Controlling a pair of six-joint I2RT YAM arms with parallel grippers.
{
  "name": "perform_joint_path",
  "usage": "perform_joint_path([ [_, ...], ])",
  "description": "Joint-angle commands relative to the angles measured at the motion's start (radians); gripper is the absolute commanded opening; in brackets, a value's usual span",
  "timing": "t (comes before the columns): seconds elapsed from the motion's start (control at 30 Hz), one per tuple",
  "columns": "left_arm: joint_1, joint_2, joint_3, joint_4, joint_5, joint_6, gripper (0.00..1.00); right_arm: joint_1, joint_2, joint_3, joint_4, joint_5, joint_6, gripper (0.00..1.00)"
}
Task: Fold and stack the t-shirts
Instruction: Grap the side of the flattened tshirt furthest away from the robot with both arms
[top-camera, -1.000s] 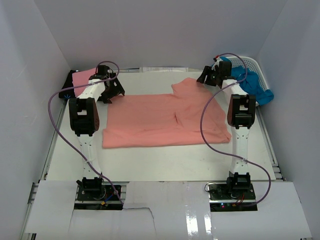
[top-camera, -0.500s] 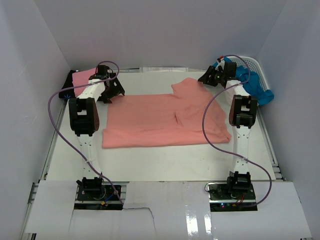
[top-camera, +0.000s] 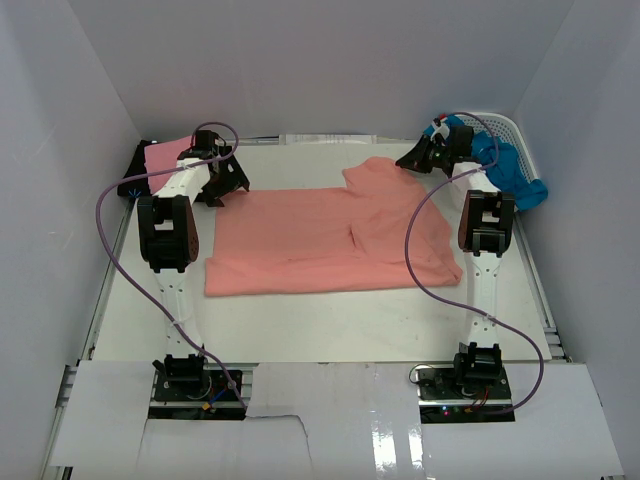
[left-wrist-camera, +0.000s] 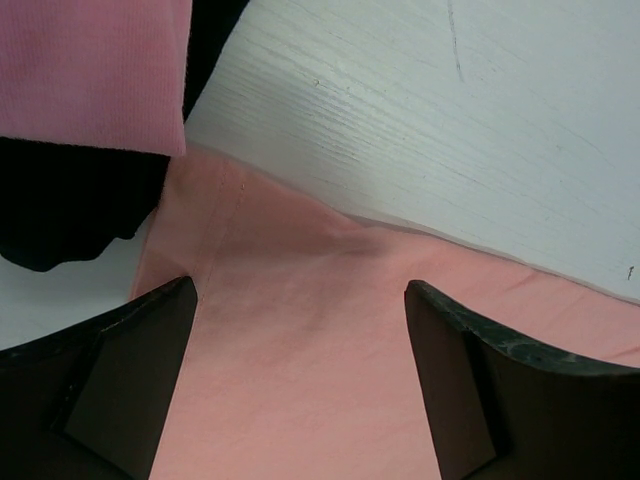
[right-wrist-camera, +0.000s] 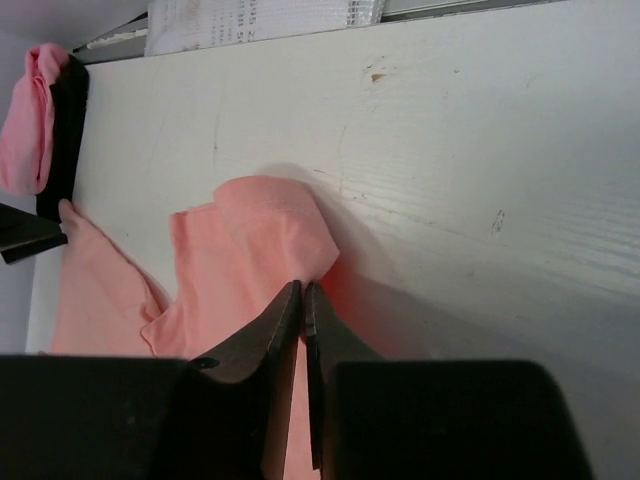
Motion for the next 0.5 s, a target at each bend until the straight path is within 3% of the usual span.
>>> perform_joint_path([
  [0.0,0.004,-0.02,-0.009,0.011,0.018,0.005,0.96,-0.006,-0.013,-0.032,0.049,-0.054,0.018,0.11],
  [0.2,0.004,-0.023,-0.009,0.013,0.018,0.005,0.96,-0.006,-0.102,-0.157,0.124,-0.138,0.014,0.08],
  [0.47,0.003,-0.025,-0.009,0.015,0.026,0.002,0.95,0.014,-0.332,-0.567,0.195,-0.177,-0.064,0.08],
])
